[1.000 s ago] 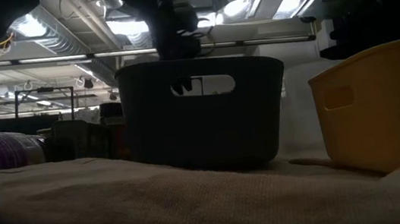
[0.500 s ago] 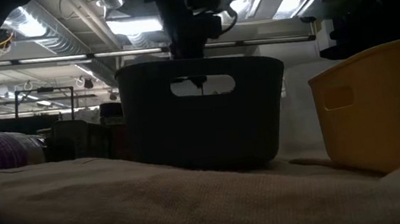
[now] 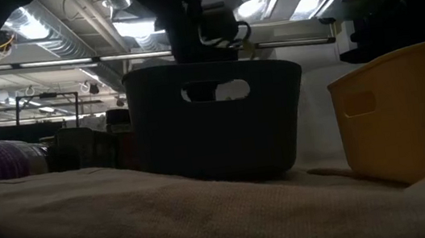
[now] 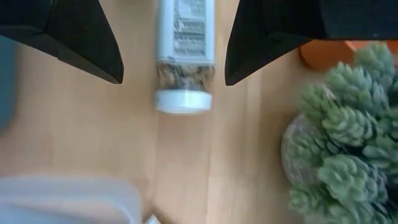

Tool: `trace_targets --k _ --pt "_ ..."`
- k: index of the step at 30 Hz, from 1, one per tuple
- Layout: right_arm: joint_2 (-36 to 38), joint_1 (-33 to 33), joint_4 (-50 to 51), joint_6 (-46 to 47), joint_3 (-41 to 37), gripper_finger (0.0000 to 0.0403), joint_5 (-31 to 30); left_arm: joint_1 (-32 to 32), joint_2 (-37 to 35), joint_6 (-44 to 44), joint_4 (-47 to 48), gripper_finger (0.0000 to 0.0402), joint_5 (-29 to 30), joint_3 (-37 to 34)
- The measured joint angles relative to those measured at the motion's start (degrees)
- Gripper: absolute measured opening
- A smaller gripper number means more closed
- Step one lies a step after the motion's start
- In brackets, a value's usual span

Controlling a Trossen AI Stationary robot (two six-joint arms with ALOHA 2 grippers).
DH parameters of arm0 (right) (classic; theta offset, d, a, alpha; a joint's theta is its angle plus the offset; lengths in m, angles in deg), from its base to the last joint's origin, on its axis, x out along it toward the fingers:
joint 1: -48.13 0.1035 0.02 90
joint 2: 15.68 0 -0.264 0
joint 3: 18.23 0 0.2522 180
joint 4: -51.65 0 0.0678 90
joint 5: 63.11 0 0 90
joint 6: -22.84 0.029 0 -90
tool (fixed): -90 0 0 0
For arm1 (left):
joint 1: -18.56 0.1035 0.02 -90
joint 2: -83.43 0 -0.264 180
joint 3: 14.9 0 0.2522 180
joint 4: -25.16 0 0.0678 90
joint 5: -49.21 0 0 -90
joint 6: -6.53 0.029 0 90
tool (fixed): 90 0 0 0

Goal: Sort spices by type
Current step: Put the white seasoning bottle into the green bin

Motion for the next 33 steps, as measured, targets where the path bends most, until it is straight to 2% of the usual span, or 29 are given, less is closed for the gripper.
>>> trace_targets --k 22,33 --pt "-0.01 0.01 0.00 -0.02 -0.01 0.0317 0.01 1.36 0.00 1.90 -15.72 0.0265 -0.67 -11.25" --pt "0.00 0.01 0.00 0.00 0.00 0.0317 -0.01 1.36 0.13 2.44 -15.84 0.0265 -1.89 -11.59"
